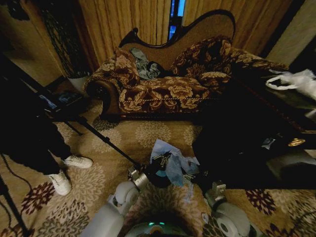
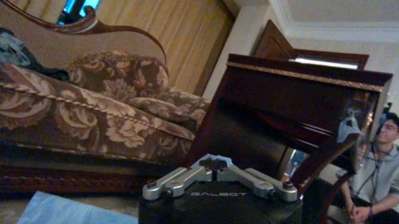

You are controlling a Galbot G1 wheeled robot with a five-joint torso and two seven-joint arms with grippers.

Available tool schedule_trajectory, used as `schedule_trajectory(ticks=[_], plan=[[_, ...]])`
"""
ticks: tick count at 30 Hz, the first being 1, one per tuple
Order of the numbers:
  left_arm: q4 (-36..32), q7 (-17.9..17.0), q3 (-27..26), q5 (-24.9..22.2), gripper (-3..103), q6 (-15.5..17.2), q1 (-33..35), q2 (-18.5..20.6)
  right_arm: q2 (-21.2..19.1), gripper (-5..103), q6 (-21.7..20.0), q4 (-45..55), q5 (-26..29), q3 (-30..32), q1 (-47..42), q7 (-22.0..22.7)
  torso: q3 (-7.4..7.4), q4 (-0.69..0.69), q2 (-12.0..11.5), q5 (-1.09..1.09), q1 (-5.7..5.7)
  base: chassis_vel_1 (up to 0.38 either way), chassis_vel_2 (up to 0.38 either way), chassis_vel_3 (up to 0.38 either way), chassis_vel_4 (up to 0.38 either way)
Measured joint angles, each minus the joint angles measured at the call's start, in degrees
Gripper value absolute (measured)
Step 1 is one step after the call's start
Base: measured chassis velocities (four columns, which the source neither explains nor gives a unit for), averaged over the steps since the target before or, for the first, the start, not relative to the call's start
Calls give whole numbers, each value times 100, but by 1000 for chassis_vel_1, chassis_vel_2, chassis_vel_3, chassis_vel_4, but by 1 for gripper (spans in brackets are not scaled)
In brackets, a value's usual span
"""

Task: Place a garbage bag over the trash bin.

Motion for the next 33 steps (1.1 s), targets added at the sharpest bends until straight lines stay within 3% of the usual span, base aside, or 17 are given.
schedule_trajectory(ticks=[7,9,11,15,20,33], plan=[[84,-5,-9,-69,0,-10,-97,-32,163,98,26,65,25,-163,41,81,0,0,0,0,0,0,0,0,0],[85,-5,26,-87,0,-10,-130,-33,266,87,37,37,25,-289,122,131,0,0,0,0,0,0,0,0,0],[85,-4,34,-92,0,-10,-134,-30,296,87,38,29,37,-330,148,153,0,0,0,0,0,0,0,0,0],[82,20,74,-98,0,-10,-138,-15,499,71,46,-129,168,-564,403,374,0,0,0,0,0,0,0,0,0],[69,25,89,-103,0,-8,-144,-7,523,63,41,-149,246,-586,419,379,0,0,0,0,0,0,0,0,0],[91,25,62,-124,0,-9,-193,-24,292,23,77,134,175,-25,-253,152,0,0,0,0,0,0,0,0,0]])
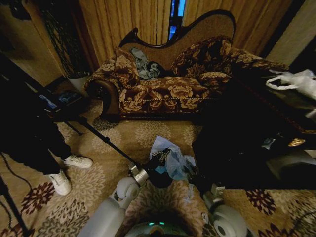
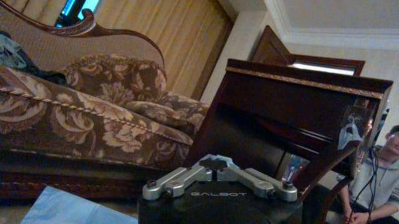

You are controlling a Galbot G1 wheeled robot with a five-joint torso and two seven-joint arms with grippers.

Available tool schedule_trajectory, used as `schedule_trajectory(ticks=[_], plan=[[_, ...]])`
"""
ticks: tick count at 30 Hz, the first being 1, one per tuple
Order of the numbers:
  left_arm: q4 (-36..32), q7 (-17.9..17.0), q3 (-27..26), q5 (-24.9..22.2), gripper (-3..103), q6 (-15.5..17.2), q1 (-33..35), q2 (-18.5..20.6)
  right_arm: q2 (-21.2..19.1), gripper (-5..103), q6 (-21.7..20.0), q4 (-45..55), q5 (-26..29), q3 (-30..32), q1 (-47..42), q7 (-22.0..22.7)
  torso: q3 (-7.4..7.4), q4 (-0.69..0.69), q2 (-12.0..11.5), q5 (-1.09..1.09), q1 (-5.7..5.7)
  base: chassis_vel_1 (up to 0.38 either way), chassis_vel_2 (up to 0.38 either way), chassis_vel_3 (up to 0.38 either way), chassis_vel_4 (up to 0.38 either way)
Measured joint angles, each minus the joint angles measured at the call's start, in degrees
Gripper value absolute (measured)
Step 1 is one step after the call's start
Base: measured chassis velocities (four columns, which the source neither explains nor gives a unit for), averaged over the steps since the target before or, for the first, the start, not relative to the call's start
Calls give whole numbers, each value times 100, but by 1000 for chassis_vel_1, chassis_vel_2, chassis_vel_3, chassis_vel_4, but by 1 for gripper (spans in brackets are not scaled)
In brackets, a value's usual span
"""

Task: Place a garbage bag over the trash bin.

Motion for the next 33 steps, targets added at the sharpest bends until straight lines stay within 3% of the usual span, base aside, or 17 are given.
schedule_trajectory(ticks=[11,21,33], plan=[[66,1,59,-7,0,-7,-78,-30,323,0,96,-301,-134,-341,319,-111,0,0,0,0,0,0,0,0,0],[73,64,80,7,0,-9,-47,-32,179,0,96,-221,21,-222,414,-217,0,0,0,0,0,0,0,0,0],[87,36,148,59,0,-9,-88,-73,369,0,163,-420,237,-659,833,-414,0,0,0,0,0,0,0,0,0]])
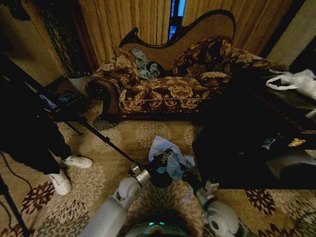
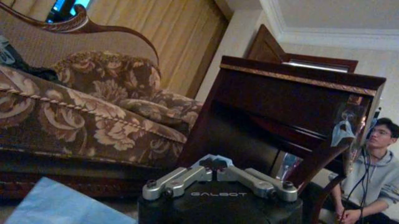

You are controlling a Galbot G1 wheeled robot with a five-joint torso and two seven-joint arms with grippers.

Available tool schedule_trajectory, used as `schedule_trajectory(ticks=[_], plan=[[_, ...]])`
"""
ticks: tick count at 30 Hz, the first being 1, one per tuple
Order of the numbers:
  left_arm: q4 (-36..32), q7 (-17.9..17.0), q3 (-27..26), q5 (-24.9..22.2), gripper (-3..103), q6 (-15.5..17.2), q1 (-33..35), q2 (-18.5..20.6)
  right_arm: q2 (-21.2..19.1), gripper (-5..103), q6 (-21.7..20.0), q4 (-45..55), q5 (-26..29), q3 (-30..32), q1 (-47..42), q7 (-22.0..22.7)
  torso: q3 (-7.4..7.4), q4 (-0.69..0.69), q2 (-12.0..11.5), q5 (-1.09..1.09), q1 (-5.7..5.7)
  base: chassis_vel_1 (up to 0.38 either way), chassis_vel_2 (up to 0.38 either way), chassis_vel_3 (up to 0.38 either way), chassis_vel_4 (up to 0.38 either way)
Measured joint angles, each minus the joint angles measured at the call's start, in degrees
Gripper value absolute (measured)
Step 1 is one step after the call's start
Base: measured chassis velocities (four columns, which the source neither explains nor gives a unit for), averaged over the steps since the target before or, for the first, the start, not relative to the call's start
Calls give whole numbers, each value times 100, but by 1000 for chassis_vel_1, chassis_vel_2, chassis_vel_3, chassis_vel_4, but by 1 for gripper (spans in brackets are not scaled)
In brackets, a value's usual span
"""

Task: Place a garbage bag over the trash bin.

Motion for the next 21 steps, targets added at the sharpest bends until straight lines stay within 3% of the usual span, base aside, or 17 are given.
schedule_trajectory(ticks=[13,21], plan=[[-23,-15,48,6,0,61,79,7,231,0,196,-663,2,-519,1162,-441,0,1,0,0,0,0,0,0,0],[2,-5,82,47,0,59,99,-13,550,0,475,-1223,-592,-525,1453,-861,0,1,0,0,0,0,0,0,0]])
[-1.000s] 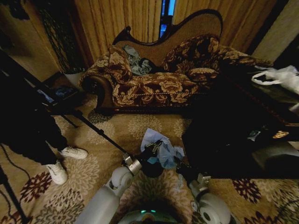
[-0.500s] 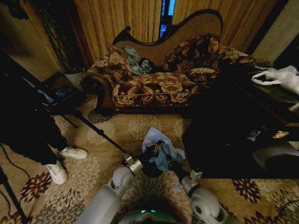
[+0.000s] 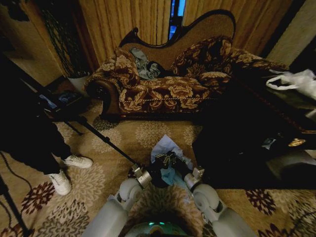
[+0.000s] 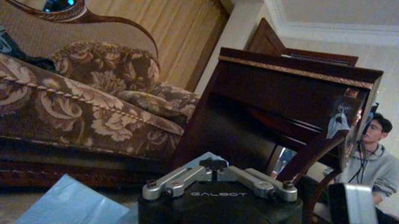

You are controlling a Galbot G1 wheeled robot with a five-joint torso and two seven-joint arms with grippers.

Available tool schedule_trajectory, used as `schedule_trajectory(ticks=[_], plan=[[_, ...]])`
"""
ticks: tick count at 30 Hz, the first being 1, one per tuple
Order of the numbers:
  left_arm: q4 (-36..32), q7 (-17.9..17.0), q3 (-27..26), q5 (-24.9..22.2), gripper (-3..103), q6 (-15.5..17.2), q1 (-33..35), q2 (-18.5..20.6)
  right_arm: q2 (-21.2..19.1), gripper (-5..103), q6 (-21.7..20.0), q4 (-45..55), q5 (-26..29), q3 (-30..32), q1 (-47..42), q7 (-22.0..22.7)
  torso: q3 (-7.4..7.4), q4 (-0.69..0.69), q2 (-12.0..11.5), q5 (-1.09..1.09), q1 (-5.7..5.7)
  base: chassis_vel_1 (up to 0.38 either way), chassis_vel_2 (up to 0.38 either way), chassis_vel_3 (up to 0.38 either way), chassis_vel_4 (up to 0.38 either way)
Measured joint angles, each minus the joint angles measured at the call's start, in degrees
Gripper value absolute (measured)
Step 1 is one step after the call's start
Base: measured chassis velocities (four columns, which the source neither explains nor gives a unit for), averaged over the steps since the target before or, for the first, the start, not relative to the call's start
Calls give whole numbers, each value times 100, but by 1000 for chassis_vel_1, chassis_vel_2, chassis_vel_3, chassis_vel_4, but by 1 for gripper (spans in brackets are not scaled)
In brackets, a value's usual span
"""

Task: Place a garbage bag over the trash bin.

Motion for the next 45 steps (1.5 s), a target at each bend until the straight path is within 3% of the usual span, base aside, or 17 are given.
schedule_trajectory(ticks=[13,25,45], plan=[[53,40,100,-37,0,-23,-81,-37,643,0,232,-429,-39,-164,198,-46,0,0,0,-1,0,0,0,0,0],[-3,47,260,-89,0,-69,-107,-58,999,0,467,-630,-78,-207,214,-47,0,0,0,0,0,0,0,0,0],[-402,44,393,-115,0,-46,94,-112,1155,0,556,-904,-292,-156,315,-74,0,0,1,0,0,0,0,0,0]])
